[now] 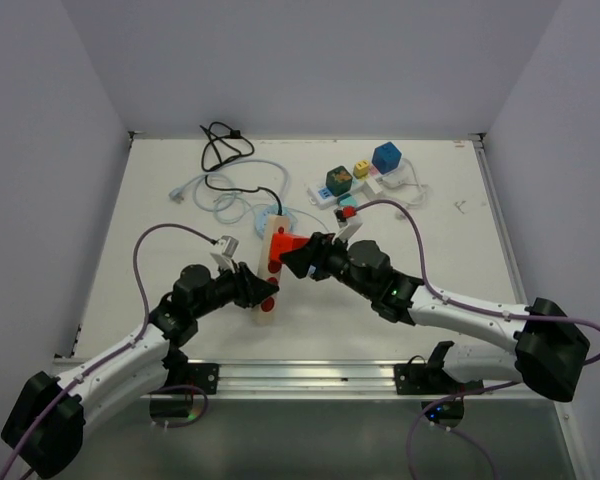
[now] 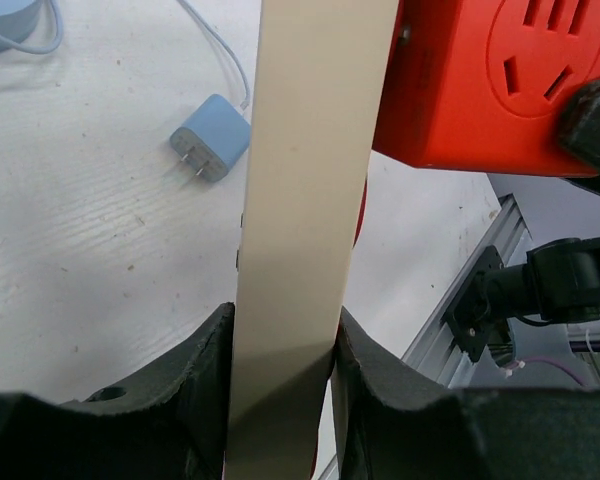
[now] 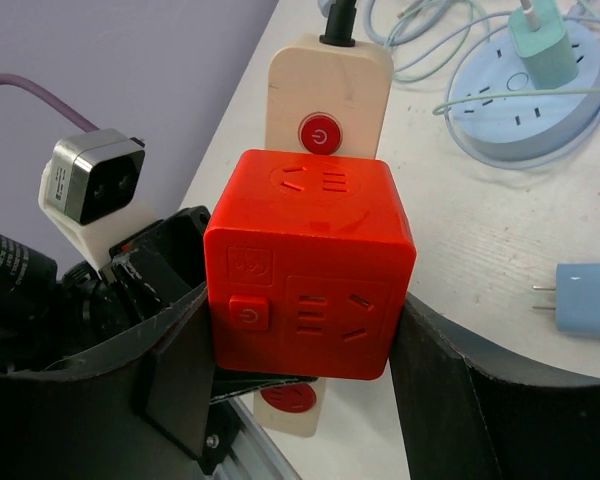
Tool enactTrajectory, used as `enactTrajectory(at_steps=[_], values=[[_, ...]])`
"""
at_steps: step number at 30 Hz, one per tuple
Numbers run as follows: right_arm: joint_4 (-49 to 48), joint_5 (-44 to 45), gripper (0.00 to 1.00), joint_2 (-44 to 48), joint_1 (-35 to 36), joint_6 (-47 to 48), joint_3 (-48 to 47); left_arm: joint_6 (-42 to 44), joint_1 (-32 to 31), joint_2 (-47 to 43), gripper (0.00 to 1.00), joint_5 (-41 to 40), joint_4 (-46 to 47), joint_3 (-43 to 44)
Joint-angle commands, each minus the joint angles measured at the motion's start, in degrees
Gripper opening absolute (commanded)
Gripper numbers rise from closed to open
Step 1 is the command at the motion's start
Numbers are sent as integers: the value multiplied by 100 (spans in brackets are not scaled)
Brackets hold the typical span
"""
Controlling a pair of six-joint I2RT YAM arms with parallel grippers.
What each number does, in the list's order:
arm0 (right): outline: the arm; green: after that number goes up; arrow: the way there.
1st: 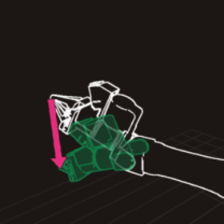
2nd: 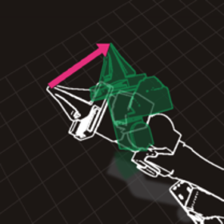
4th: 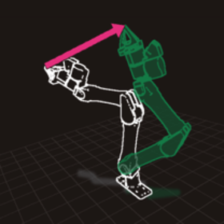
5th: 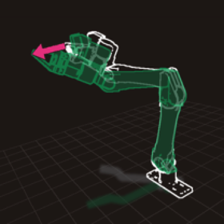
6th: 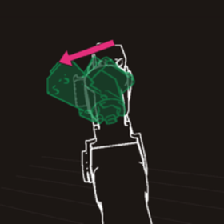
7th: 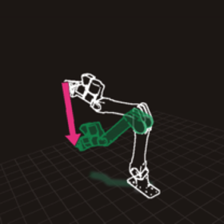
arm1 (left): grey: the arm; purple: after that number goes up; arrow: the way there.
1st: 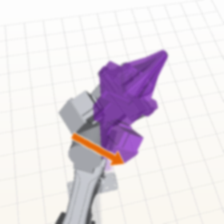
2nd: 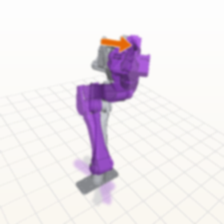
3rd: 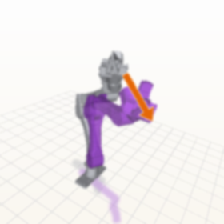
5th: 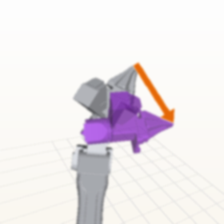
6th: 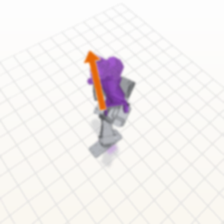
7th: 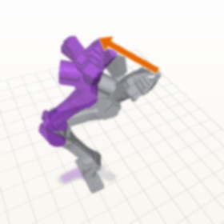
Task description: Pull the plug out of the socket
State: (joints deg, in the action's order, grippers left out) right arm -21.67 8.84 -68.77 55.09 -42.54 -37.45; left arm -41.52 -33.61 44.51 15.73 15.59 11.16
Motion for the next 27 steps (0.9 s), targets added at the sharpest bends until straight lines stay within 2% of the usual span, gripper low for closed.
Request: enactTrajectory(at_steps=[1, 3, 5, 10, 12, 16, 21, 24, 27], values=[[-847, -409, 0, 575, -350, -79, 115, -551, 794, -136, 0, -747, -162, -202], [-813, -375, 0, 567, -359, -52, 20, -463, 899, -162, 0, -807, -205, -193], [-147, -69, 0, 488, -254, 97, -244, -297, 900, -127, 0, -1026, -381, -132], [1206, 1135, 0, 102, 150, 54, -1096, 99, 900, -109, 0, -2326, -1496, 325], [1437, 1347, 0, -153, 221, -104, -1377, 249, 900, -101, 0, -2687, -2012, 535], [1621, 1488, 0, -566, 309, -368, -1686, 381, 830, 66, 0, -3495, -2411, 817], [1860, 1595, 0, -971, 388, -448, -2152, 303, 206, 487, 0, -4777, -2841, 1089], [1798, 1446, 0, -1050, 380, -439, -2240, 144, -76, 708, 0, -4921, -2878, 1126], [1710, 1384, 0, -989, 388, -378, -2135, 91, -85, 454, 0, -4624, -2607, 994]])
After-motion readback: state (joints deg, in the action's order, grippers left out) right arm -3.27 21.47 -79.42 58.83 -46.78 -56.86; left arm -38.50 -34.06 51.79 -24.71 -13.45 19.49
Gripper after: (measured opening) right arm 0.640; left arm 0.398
